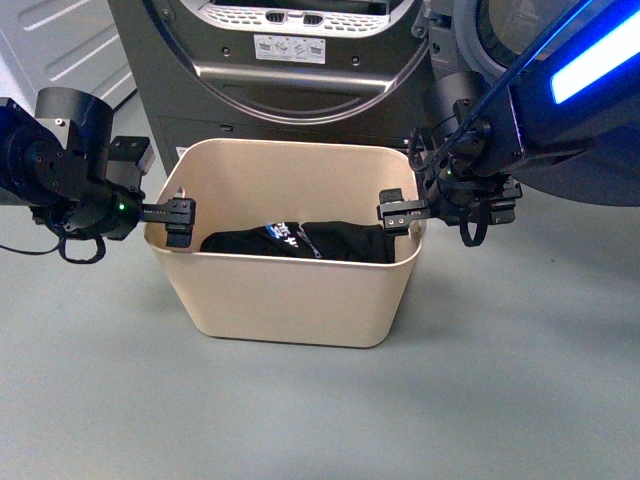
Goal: Move hamper under clothes hanger
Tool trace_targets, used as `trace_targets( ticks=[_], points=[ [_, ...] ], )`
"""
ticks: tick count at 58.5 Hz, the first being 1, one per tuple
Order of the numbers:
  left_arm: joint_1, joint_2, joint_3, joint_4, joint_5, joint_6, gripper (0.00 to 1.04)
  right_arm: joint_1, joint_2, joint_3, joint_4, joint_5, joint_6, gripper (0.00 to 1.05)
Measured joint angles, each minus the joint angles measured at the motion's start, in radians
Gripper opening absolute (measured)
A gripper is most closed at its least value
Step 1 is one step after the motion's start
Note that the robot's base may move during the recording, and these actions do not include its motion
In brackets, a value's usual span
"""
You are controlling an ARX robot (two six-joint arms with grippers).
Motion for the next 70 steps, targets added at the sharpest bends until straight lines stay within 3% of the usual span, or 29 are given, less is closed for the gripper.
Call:
trace_targets(
  ticks=[29, 70],
  points=[
    [0.011, 0.028, 0.021, 0.066, -0.064, -0.008, 0.98, 0.018, 0.031, 0.015, -0.023, 0.004, 0.002, 0.97],
    [0.012, 0.105, 0.162, 0.056, -0.080, -0.011, 0.98, 0.047, 0.049, 0.088, -0.079, 0.015, 0.005, 0.97]
  ],
)
